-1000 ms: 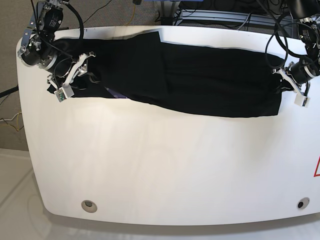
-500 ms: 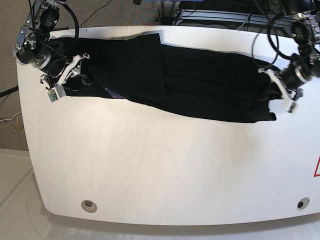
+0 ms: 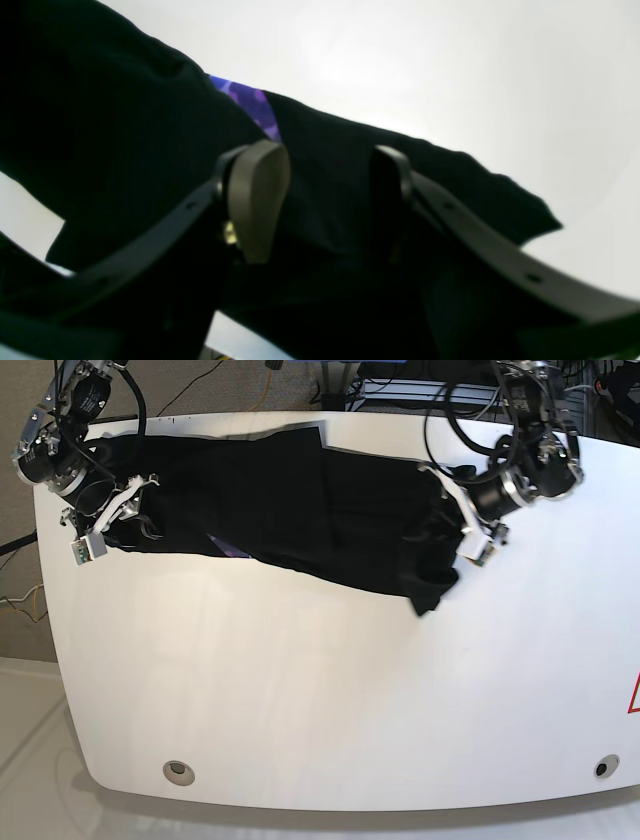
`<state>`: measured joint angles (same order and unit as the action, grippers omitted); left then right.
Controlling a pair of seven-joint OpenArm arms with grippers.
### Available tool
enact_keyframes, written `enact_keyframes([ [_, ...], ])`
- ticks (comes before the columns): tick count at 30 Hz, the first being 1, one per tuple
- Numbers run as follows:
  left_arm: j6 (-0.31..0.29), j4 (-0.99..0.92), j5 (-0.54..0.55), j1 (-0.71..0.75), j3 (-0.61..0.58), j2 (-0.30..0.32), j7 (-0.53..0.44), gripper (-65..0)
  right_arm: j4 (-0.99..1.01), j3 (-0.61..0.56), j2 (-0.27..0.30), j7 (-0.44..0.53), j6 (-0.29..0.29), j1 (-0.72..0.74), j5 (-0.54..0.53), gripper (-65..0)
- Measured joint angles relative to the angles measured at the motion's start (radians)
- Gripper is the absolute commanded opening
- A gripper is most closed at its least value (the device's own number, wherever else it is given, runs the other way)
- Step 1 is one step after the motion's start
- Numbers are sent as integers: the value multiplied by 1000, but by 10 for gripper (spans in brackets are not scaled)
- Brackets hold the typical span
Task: Fold the T-shirt properly
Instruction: 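Carry the left gripper's shirt end over toward the right gripper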
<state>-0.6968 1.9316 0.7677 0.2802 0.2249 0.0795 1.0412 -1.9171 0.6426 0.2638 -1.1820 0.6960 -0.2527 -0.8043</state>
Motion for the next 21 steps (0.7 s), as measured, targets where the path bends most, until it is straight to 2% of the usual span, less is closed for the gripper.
enact_keyframes([
  [12,35,-35,-35,4,-129,-85,-8,-650,3,13,3,-8,0,-10,0,-350],
  [19,97,-79,-49,-7,-182,-126,-19,-650,3,19,7,-16,0,-8,12,-353],
  [21,98,-96,-56,-14,-192,-135,-25,-650,3,20,6,-16,0,-8,11,-353],
])
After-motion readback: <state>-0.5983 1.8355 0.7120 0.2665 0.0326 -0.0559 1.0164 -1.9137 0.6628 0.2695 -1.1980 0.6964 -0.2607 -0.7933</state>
